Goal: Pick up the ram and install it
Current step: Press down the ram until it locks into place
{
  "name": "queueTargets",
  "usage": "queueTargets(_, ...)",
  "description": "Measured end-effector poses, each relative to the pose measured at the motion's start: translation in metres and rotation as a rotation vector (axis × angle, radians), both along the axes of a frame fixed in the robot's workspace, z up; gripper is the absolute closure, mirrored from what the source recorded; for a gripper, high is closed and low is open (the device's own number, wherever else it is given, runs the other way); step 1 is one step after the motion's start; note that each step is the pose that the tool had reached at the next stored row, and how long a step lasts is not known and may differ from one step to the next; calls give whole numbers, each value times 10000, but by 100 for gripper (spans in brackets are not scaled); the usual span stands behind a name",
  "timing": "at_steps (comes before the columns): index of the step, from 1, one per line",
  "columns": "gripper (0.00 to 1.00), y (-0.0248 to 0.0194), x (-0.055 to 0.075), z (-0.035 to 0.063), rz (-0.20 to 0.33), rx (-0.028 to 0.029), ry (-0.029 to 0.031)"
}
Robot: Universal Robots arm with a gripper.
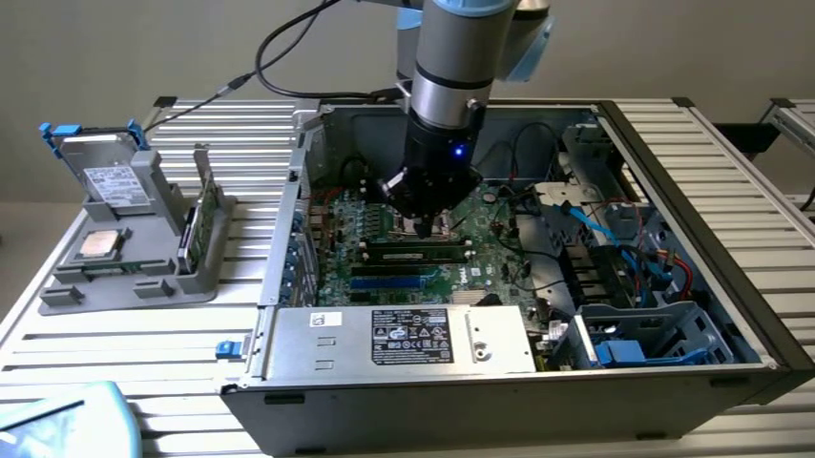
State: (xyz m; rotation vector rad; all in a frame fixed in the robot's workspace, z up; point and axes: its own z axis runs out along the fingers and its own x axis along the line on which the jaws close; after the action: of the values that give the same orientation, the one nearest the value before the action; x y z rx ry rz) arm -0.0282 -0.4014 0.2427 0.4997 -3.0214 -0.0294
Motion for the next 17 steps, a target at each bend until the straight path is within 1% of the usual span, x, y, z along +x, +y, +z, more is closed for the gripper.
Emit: queueTargets(17,90,0,0,-24,-2209,-9,-51)
